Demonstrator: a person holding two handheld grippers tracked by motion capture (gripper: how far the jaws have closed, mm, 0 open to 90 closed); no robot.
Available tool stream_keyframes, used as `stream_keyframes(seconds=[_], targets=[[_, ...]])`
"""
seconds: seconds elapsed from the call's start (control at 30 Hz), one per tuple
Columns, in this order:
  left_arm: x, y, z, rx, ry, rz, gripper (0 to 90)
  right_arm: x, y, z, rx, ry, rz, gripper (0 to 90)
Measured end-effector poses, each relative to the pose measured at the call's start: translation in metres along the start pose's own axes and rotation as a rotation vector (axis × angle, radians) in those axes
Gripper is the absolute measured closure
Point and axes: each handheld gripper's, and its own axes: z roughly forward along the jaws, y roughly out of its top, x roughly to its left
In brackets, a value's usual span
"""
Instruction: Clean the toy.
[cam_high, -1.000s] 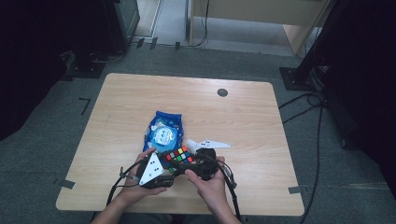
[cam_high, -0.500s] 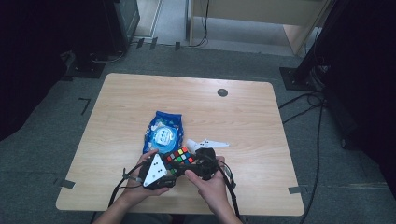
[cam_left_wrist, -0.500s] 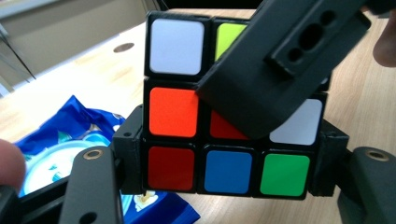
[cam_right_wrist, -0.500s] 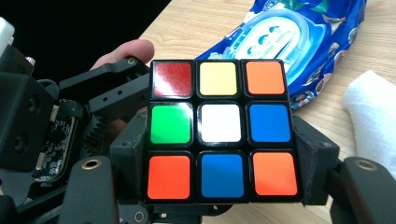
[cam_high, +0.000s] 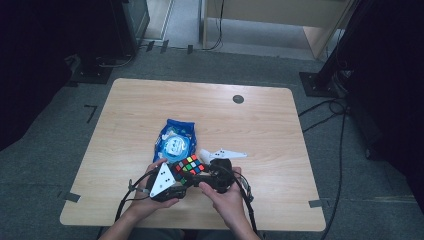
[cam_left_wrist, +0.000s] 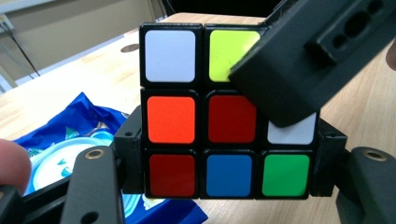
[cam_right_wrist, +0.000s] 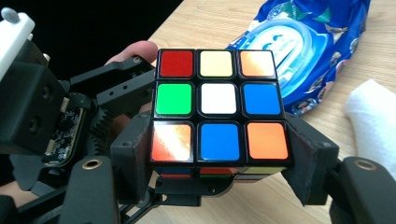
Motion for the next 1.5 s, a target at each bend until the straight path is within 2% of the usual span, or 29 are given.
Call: stream_keyframes(seconds=[0.17, 0.3, 0.43, 0.57, 0.67, 0.73, 0.77, 0.83, 0.87, 0.93, 0.97, 1.07, 1.13, 1.17, 1.27, 1.37, 1.43, 1.5], targets=[[-0.001, 0.000, 0.000, 0.001, 0.015, 0.009, 33.4, 0.002, -0.001, 0.001, 0.007, 0.011, -0.011, 34.4], [0.000, 0.001, -0.003, -0.014, 0.020, 0.012, 33.6, 0.001, 0.000, 0.001, -0.003, 0.040, -0.005, 34.0], [0.007, 0.001, -0.007, -0.036, 0.018, -0.030, 33.7, -0.001, 0.002, -0.001, -0.017, 0.089, -0.016, 32.0], [0.023, -0.001, -0.013, -0.048, 0.049, -0.083, 33.7, -0.006, 0.004, -0.012, -0.090, 0.127, -0.002, 31.2], [0.033, -0.002, -0.019, -0.057, 0.072, -0.109, 33.7, -0.013, 0.007, -0.022, -0.169, 0.093, 0.021, 31.8], [0.036, -0.002, -0.021, -0.061, 0.082, -0.116, 33.7, -0.020, 0.006, -0.024, -0.196, 0.032, 0.046, 34.4], [0.037, -0.002, -0.021, -0.062, 0.085, -0.120, 33.8, -0.025, 0.005, -0.023, -0.190, -0.030, 0.038, 35.6], [0.037, -0.002, -0.021, -0.059, 0.083, -0.118, 33.7, -0.034, -0.001, -0.013, -0.159, -0.236, -0.031, 42.1], [0.036, -0.002, -0.021, -0.058, 0.082, -0.115, 33.7, -0.040, -0.006, -0.008, -0.137, -0.323, -0.062, 43.5], [0.034, -0.002, -0.021, -0.058, 0.076, -0.110, 33.7, -0.053, -0.015, 0.002, -0.090, -0.423, -0.094, 44.3], [0.034, -0.002, -0.020, -0.059, 0.074, -0.109, 33.7, -0.060, -0.018, 0.006, -0.067, -0.444, -0.091, 44.3], [0.033, -0.002, -0.019, -0.056, 0.068, -0.106, 33.7, -0.073, -0.023, 0.014, -0.016, -0.483, -0.086, 46.6], [0.033, -0.002, -0.019, -0.054, 0.066, -0.107, 33.7, -0.078, -0.026, 0.019, 0.025, -0.483, -0.099, 49.4], [0.032, -0.002, -0.019, -0.053, 0.066, -0.106, 33.7, -0.079, -0.027, 0.022, 0.047, -0.488, -0.110, 51.2], [0.032, -0.002, -0.019, -0.052, 0.063, -0.102, 33.7, -0.077, -0.030, 0.024, 0.057, -0.529, -0.167, 60.8], [0.032, -0.002, -0.019, -0.052, 0.062, -0.102, 33.7, -0.078, -0.029, 0.021, 0.060, -0.495, -0.176, 82.2], [0.032, -0.002, -0.019, -0.052, 0.062, -0.100, 33.7, -0.080, -0.028, 0.018, 0.043, -0.465, -0.164, 86.7], [0.032, -0.003, -0.019, -0.051, 0.058, -0.101, 33.7, -0.078, -0.025, 0.010, -0.009, -0.435, -0.167, 87.7]])
